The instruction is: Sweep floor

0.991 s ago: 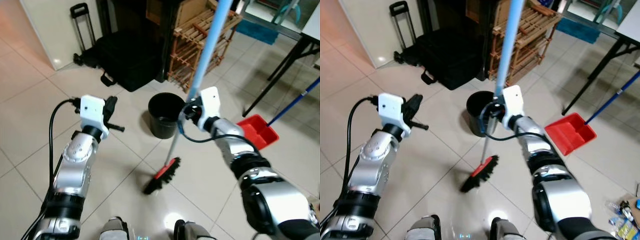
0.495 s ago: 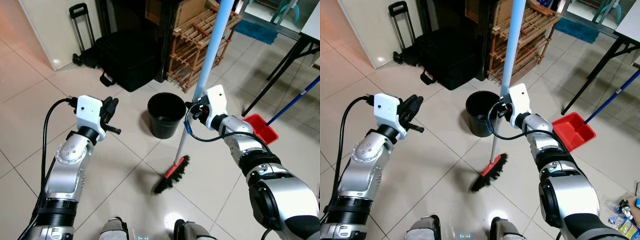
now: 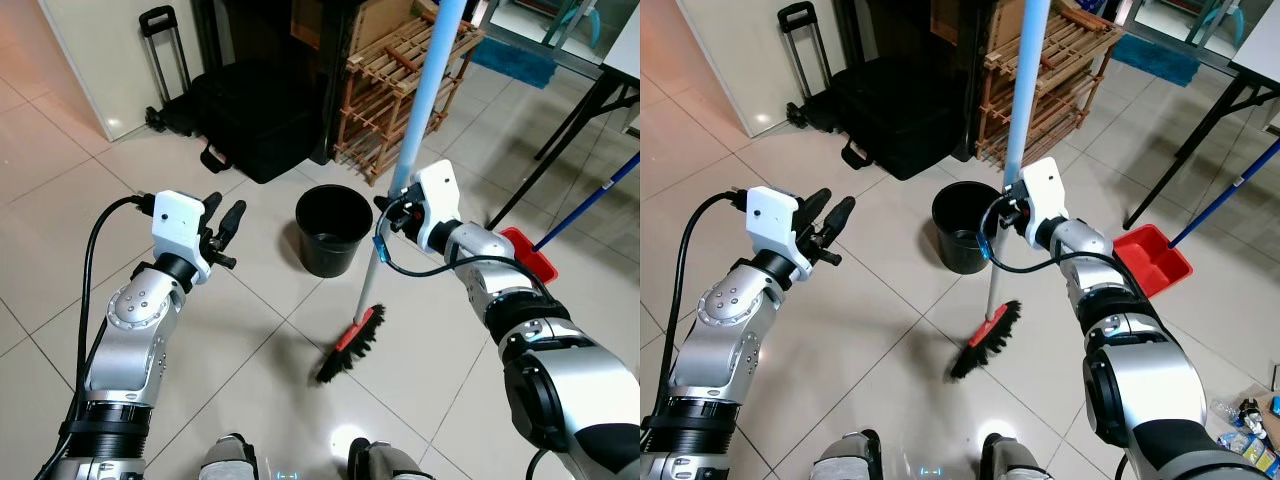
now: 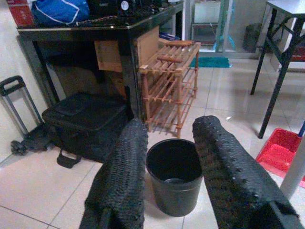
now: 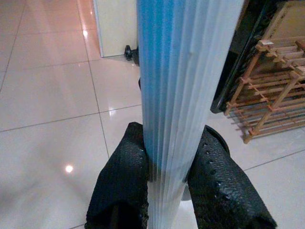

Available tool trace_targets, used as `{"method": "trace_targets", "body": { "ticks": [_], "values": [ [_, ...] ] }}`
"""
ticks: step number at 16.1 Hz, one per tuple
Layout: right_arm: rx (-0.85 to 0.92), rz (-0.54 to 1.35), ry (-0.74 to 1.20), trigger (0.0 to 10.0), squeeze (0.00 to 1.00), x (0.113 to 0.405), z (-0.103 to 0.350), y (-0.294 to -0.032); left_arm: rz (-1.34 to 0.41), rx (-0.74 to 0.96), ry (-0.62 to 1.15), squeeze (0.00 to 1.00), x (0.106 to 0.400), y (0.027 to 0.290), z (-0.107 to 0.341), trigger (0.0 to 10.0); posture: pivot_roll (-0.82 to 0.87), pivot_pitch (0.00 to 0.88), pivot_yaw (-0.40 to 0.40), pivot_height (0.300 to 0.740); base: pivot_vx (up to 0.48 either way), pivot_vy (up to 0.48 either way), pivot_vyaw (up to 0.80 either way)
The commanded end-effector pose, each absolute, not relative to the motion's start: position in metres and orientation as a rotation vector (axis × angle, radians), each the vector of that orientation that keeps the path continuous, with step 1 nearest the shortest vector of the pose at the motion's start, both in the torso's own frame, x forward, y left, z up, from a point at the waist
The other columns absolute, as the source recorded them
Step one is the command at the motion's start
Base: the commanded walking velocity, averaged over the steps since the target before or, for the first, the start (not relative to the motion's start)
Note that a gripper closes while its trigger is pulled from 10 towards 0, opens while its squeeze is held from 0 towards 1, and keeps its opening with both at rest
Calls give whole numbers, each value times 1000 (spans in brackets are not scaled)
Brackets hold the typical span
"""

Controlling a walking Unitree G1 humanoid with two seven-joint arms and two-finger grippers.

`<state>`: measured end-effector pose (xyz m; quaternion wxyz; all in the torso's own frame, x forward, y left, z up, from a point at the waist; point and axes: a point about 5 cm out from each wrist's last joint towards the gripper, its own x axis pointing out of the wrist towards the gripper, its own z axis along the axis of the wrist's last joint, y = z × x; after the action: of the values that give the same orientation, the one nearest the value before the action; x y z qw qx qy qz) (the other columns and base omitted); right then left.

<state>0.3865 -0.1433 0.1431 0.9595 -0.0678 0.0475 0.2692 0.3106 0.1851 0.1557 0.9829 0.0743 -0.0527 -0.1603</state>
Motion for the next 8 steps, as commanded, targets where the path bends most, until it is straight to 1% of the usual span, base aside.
{"method": "trace_targets", "body": {
  "ticks": [1,8],
  "values": [
    [-164,542,65,10000,0,390,154,-148,-326,142,-89,1000,312,185,155,10000,64,199,-60,740,0,0,0],
    [-164,550,62,10000,0,392,158,-146,-345,126,-70,1000,314,184,154,10000,59,227,-58,740,0,0,0]
  ]
}}
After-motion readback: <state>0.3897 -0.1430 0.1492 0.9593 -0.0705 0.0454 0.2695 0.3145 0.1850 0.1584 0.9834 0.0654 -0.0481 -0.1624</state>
